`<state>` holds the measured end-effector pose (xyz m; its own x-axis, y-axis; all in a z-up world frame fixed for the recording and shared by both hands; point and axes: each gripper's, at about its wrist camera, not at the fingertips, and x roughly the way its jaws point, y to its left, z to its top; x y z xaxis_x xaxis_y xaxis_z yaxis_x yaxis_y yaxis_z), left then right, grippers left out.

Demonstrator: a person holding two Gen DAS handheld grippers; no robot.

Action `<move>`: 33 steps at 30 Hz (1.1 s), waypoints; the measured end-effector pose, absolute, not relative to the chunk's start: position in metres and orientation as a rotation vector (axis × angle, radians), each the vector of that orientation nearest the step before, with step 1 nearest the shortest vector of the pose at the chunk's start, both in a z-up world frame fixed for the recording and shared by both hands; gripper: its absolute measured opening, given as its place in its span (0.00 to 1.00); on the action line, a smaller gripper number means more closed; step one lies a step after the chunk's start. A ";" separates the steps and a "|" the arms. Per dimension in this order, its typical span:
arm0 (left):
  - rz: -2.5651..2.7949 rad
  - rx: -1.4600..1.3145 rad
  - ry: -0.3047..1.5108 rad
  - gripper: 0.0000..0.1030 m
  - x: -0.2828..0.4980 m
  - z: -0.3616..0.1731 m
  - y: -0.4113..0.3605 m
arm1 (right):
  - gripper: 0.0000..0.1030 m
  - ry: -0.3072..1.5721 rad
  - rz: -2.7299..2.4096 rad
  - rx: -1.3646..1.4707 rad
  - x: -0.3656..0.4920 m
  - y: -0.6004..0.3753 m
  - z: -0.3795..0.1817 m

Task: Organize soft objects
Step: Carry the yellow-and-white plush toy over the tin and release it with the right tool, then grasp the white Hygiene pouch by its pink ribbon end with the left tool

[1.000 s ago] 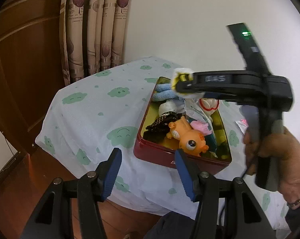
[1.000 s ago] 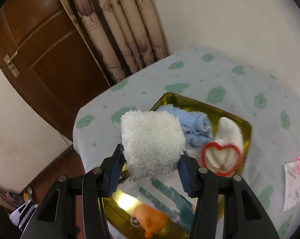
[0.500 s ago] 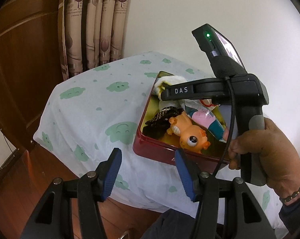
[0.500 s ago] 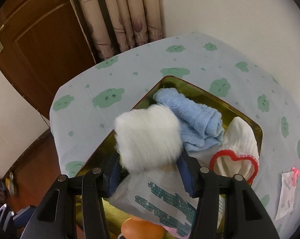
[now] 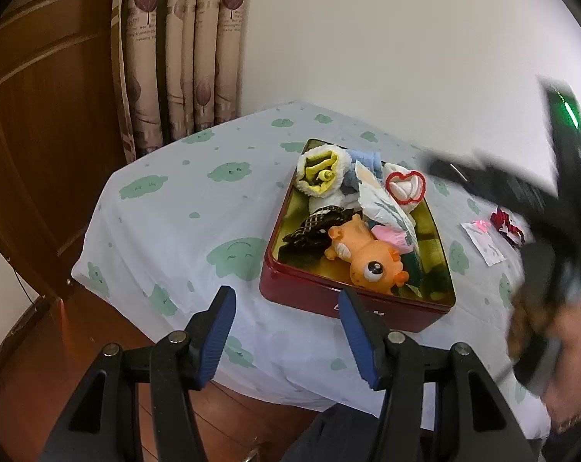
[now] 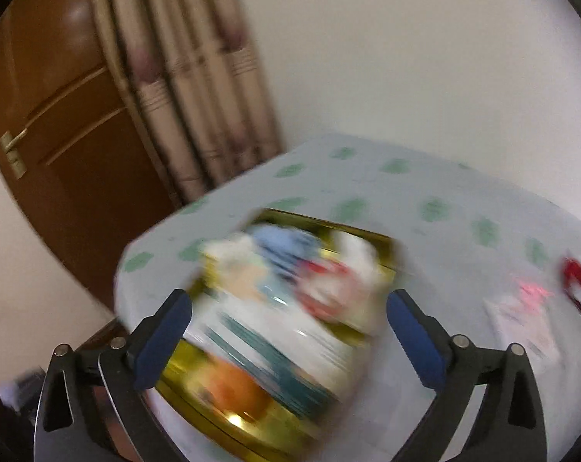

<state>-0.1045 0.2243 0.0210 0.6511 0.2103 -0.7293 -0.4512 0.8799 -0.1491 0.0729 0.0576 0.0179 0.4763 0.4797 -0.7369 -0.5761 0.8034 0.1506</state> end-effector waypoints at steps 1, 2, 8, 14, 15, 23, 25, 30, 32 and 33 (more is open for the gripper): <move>0.384 -0.325 0.774 0.55 -0.105 0.022 0.223 | 0.98 0.862 0.608 -0.120 0.071 0.039 0.014; 0.384 -0.314 0.772 0.55 -0.105 0.023 0.221 | 0.98 0.874 0.540 -0.128 0.069 0.008 0.006; 0.372 -0.240 0.740 0.55 -0.107 0.031 0.203 | 0.98 0.956 0.172 -0.210 0.069 -0.140 -0.030; 0.197 -0.188 0.735 0.55 -0.100 0.034 0.165 | 0.98 0.978 -0.100 -0.287 0.074 -0.242 -0.032; 0.151 -0.196 0.748 0.55 -0.097 0.034 0.157 | 0.98 0.981 -0.137 -0.293 0.074 -0.256 -0.034; -0.173 -0.381 0.868 0.61 -0.023 0.021 0.103 | 0.99 1.000 -0.089 -0.105 0.073 -0.292 -0.035; -0.192 -0.407 0.906 0.61 0.009 0.017 0.089 | 0.99 0.974 -0.063 -0.129 0.066 -0.289 -0.030; -0.176 -0.436 0.995 0.61 0.096 0.000 0.059 | 0.99 0.922 -0.006 -0.139 0.058 -0.283 -0.027; -0.184 -0.474 1.027 0.61 0.125 -0.009 0.052 | 0.99 0.918 0.018 -0.113 0.060 -0.287 -0.025; -0.175 -0.492 1.052 0.61 0.139 -0.014 0.050 | 0.99 0.917 0.029 -0.102 0.060 -0.289 -0.025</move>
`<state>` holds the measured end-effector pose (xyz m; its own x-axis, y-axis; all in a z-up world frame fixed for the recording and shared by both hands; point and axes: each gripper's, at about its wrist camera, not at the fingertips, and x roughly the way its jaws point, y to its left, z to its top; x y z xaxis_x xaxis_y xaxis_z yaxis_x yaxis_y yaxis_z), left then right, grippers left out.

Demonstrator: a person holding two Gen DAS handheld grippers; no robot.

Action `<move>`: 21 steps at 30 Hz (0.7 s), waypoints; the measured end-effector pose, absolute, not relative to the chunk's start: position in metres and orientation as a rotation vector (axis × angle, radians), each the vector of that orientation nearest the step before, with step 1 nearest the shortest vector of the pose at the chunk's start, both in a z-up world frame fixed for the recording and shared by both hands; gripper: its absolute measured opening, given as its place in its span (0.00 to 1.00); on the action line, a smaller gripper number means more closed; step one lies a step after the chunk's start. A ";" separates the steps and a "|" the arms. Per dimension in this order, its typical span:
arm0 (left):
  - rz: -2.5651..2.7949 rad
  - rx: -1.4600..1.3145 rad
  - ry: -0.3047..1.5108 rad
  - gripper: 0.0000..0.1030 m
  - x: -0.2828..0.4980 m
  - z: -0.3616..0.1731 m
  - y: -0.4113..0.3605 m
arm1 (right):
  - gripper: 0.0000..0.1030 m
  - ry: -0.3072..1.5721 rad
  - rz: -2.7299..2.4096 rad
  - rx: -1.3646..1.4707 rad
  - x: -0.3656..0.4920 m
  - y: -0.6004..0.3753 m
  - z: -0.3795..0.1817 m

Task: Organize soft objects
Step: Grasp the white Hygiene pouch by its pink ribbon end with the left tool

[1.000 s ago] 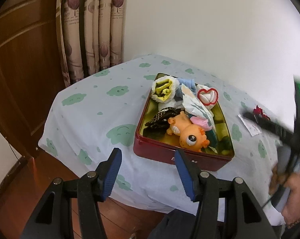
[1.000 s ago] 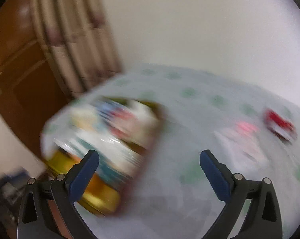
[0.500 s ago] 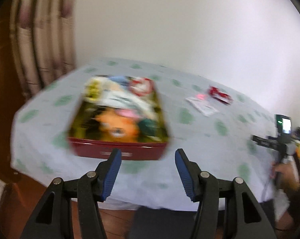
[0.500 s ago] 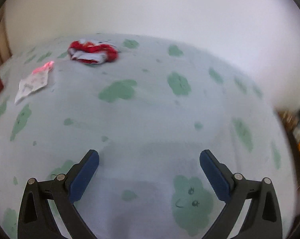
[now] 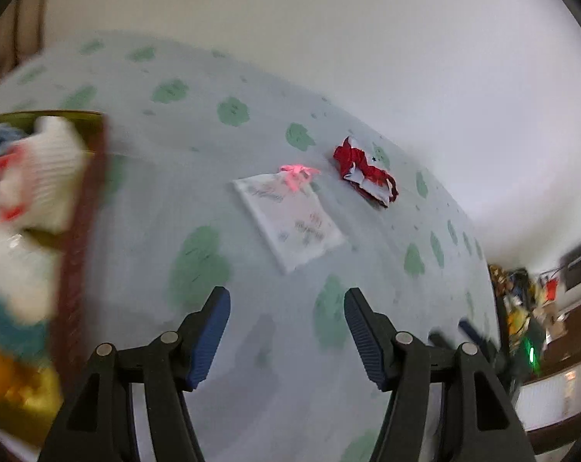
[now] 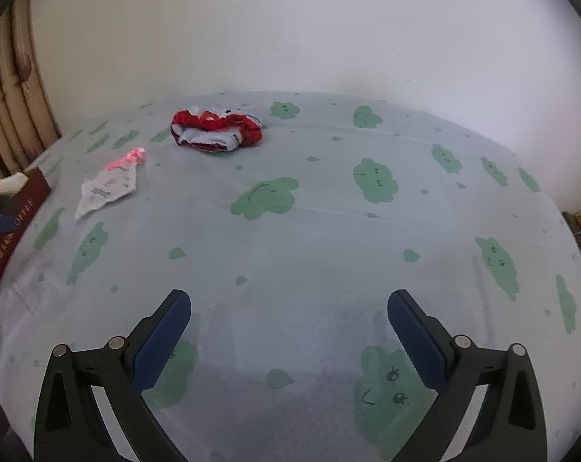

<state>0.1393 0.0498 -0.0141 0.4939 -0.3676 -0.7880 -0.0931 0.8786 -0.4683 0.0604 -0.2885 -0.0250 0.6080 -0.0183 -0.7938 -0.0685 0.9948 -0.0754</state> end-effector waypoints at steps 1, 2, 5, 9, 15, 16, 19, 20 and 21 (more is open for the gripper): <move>-0.157 -0.519 1.073 0.61 0.153 -0.019 0.049 | 0.99 0.917 0.041 -0.090 0.061 -0.290 -0.025; -0.160 -0.548 1.084 0.61 0.163 -0.023 0.049 | 0.99 0.918 0.059 -0.075 0.061 -0.291 -0.024; -0.097 -0.546 1.091 0.61 0.192 -0.029 0.049 | 0.99 0.917 0.097 -0.057 0.060 -0.291 -0.023; -0.047 -0.524 1.172 0.61 0.222 -0.042 0.046 | 0.99 0.897 0.137 -0.043 0.058 -0.290 -0.021; 0.013 -0.504 1.294 0.61 0.252 -0.059 0.034 | 0.99 0.881 0.180 -0.017 0.054 -0.292 -0.018; 0.028 -0.498 1.301 0.61 0.253 -0.059 0.033 | 0.99 0.881 0.187 -0.014 0.054 -0.292 -0.018; 0.027 -0.505 1.304 0.61 0.262 -0.057 0.026 | 0.99 0.883 0.199 -0.010 0.054 -0.292 -0.017; 0.033 -0.495 1.321 0.61 0.265 -0.058 0.023 | 0.99 0.884 0.203 -0.008 0.054 -0.292 -0.017; 0.049 -0.469 1.336 0.62 0.268 -0.059 0.019 | 0.99 0.884 0.206 -0.006 0.055 -0.292 -0.017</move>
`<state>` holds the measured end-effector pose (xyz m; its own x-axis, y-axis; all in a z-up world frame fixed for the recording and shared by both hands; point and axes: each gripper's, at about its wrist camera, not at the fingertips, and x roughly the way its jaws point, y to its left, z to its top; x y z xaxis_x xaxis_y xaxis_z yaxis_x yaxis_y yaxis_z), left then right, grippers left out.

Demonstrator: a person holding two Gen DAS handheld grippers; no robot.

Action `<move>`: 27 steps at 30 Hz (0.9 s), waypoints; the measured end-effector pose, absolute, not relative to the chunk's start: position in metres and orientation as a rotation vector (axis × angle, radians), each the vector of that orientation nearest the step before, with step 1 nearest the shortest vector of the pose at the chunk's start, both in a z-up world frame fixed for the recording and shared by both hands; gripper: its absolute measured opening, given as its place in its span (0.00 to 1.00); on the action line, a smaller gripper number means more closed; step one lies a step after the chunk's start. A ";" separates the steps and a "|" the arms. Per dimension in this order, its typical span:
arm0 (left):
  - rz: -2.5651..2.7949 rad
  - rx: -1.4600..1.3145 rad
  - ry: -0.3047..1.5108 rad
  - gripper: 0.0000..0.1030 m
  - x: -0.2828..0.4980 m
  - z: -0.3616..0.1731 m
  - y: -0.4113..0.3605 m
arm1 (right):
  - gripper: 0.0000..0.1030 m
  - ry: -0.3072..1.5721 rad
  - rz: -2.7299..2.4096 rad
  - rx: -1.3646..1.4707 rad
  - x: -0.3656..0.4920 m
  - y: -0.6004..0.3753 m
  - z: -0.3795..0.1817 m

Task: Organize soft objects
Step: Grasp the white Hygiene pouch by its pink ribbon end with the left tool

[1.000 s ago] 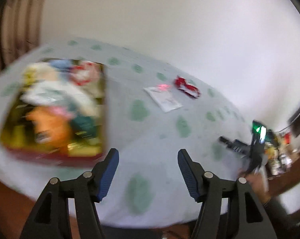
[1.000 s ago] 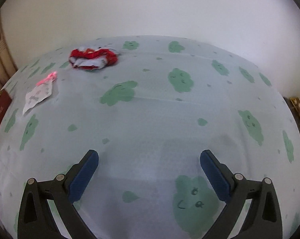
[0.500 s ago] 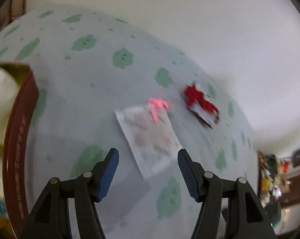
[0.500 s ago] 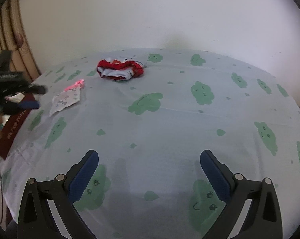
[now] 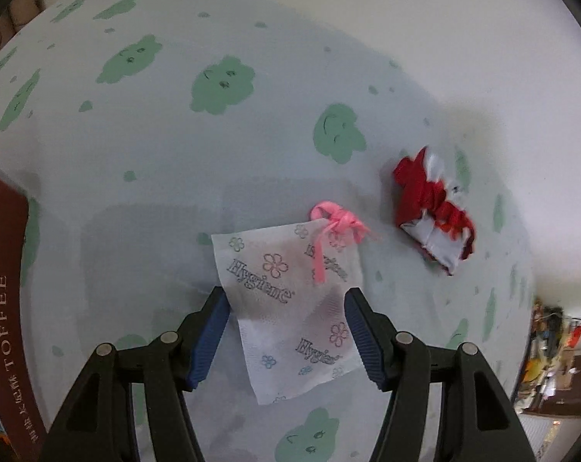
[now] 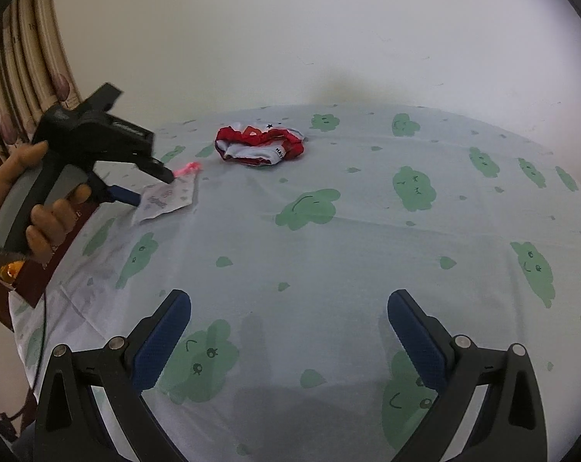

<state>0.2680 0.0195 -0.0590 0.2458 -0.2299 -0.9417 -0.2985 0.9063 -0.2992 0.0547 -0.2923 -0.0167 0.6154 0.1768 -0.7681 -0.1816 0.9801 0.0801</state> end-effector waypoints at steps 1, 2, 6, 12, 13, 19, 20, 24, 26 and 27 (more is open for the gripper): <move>0.062 -0.429 1.342 0.64 0.271 -0.059 0.014 | 0.99 0.884 0.209 -0.004 0.055 -0.292 -0.017; 0.066 -0.376 1.348 0.69 0.274 -0.060 0.006 | 0.99 0.884 0.211 -0.001 0.055 -0.293 -0.016; 0.084 -0.146 1.384 0.83 0.281 -0.067 -0.029 | 0.99 0.883 0.220 0.003 0.054 -0.293 -0.016; 0.069 -0.165 1.330 0.73 0.271 -0.065 -0.023 | 0.99 0.890 0.226 0.014 0.054 -0.295 -0.016; 0.083 -0.116 1.321 0.64 0.269 -0.063 -0.025 | 0.99 0.891 0.225 0.014 0.055 -0.295 -0.015; 0.006 -0.188 1.268 0.14 0.245 -0.051 -0.006 | 0.99 0.901 0.215 0.018 0.056 -0.295 -0.017; -0.017 -0.219 1.258 0.14 0.237 -0.048 -0.001 | 0.99 0.903 0.214 0.019 0.057 -0.295 -0.017; -0.109 -0.177 1.105 0.14 0.184 -0.016 0.004 | 1.00 0.908 0.213 0.021 0.057 -0.295 -0.018; -0.113 -0.180 1.032 0.14 0.161 0.000 0.006 | 1.00 0.912 0.211 0.018 0.058 -0.295 -0.018; -0.111 -0.183 1.005 0.14 0.149 0.007 0.009 | 1.00 0.915 0.211 0.017 0.058 -0.295 -0.019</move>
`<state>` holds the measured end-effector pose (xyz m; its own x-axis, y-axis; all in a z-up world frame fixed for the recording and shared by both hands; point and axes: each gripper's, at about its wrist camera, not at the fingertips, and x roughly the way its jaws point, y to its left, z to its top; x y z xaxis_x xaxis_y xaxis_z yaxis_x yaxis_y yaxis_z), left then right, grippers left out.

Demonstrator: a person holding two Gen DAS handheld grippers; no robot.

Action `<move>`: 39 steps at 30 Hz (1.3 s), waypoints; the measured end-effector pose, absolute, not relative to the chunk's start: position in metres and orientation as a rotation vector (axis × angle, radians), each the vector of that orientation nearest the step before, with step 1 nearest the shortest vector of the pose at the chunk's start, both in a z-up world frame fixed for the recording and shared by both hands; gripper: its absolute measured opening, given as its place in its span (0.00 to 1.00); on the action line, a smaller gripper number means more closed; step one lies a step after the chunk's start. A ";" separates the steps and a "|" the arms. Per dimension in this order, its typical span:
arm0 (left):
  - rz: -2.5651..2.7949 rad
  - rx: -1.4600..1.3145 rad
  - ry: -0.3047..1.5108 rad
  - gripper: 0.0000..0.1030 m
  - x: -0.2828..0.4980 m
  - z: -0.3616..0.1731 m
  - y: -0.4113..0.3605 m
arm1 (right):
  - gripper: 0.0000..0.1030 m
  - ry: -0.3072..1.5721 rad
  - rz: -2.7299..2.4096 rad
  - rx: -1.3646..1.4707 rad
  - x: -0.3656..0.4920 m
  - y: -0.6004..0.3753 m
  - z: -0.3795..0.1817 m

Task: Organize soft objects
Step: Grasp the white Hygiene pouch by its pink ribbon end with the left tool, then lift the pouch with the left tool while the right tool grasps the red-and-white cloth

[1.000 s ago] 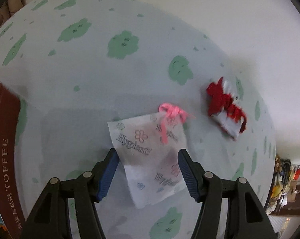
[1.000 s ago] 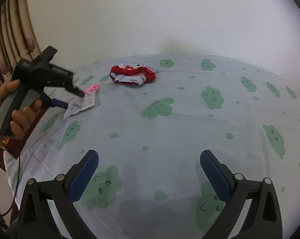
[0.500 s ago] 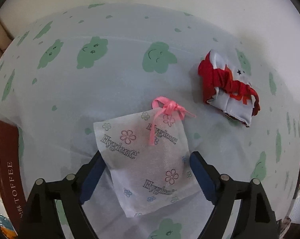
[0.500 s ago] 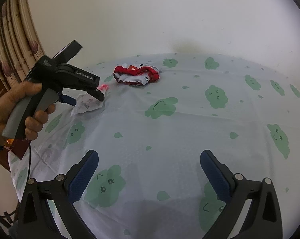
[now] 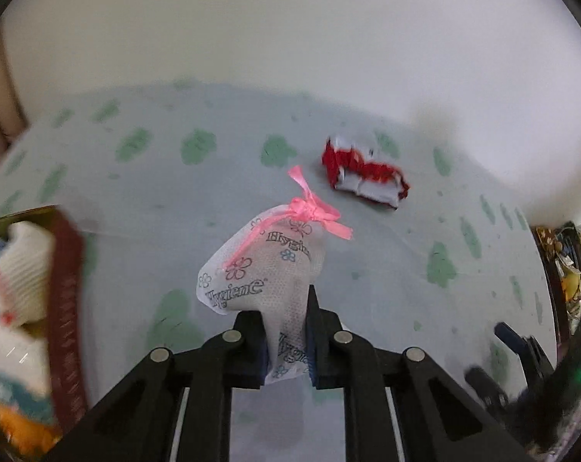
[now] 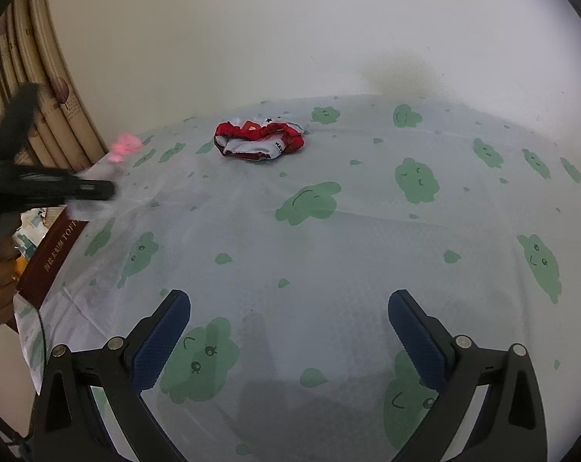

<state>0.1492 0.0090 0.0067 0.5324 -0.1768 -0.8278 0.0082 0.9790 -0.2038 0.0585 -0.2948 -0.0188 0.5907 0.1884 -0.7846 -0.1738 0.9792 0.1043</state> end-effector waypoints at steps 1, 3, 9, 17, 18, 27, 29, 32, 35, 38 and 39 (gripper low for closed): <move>-0.120 -0.205 0.980 0.14 0.138 0.013 0.011 | 1.00 0.921 0.210 0.016 0.059 -0.295 -0.020; -0.112 -0.252 0.956 0.14 0.112 0.023 0.027 | 1.00 0.927 0.202 0.014 0.059 -0.294 -0.021; -0.126 -0.310 1.012 0.14 0.072 0.017 0.039 | 1.00 0.976 0.180 -0.009 0.065 -0.291 -0.026; -0.172 -0.318 1.039 0.15 0.041 0.006 0.035 | 1.00 0.952 0.274 -0.135 0.089 -0.256 -0.016; -0.176 -0.315 1.046 0.15 0.039 0.006 0.035 | 1.00 0.941 0.299 -0.169 0.098 -0.248 -0.014; -0.207 -0.393 1.028 0.15 0.026 0.017 0.050 | 1.00 0.928 0.406 -0.495 0.206 -0.195 -0.015; -0.207 -0.403 1.019 0.15 0.024 0.021 0.055 | 1.00 0.952 0.394 -0.563 0.232 -0.187 -0.023; -0.201 -0.404 1.011 0.15 0.022 0.026 0.062 | 1.00 0.988 0.424 -0.619 0.257 -0.178 -0.033; -0.197 -0.414 1.011 0.15 0.022 0.028 0.069 | 1.00 1.014 0.417 -0.677 0.274 -0.171 -0.045; -0.191 -0.420 1.014 0.15 0.023 0.027 0.074 | 1.00 1.056 0.431 -0.691 0.293 -0.168 -0.055; -0.194 -0.422 1.015 0.15 0.023 0.027 0.075 | 1.00 1.070 0.435 -0.691 0.297 -0.167 -0.057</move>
